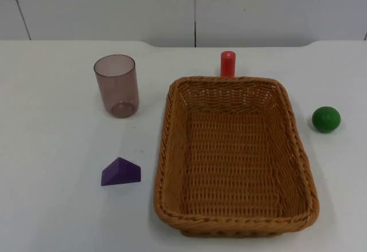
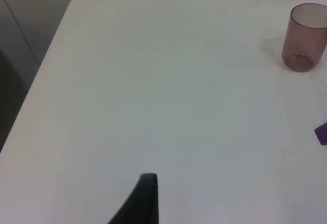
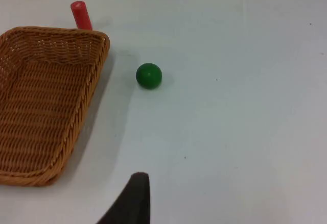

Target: Pick up the basket with the left hand and place the triangular block into the basket with the right hand.

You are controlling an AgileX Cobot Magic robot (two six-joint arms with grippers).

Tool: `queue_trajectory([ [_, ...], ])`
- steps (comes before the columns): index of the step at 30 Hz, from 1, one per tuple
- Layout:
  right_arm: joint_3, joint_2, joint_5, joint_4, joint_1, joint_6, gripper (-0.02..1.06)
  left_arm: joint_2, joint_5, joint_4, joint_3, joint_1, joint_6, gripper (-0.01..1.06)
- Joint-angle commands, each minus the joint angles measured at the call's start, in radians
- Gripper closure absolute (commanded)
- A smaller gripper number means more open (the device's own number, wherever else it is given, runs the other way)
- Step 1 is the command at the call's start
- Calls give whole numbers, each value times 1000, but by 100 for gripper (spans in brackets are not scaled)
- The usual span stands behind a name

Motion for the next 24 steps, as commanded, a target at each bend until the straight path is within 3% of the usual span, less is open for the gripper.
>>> queue_trajectory([
  [1,1,-2,-7,-3,-2,3,0,-3,0,4,4,2,4,0],
  [4,1,-2,-9,-19,-2,15,0,-3,0,6,4,2,2,0],
  [7,-17,-2,-19,-43,-2,48,0,11,-4,47,-20,2,-120,0],
  [12,-85,77,-62,-55,-2,48,0,117,-51,82,-88,2,-126,0],
  [15,-174,202,-116,-55,-2,68,0,244,-173,91,-168,2,-179,0],
  [18,-257,318,-167,-70,-2,76,0,375,-224,82,-243,2,-188,0],
  [24,-397,550,-225,-82,-2,81,0,592,-244,33,-376,2,-170,0],
])
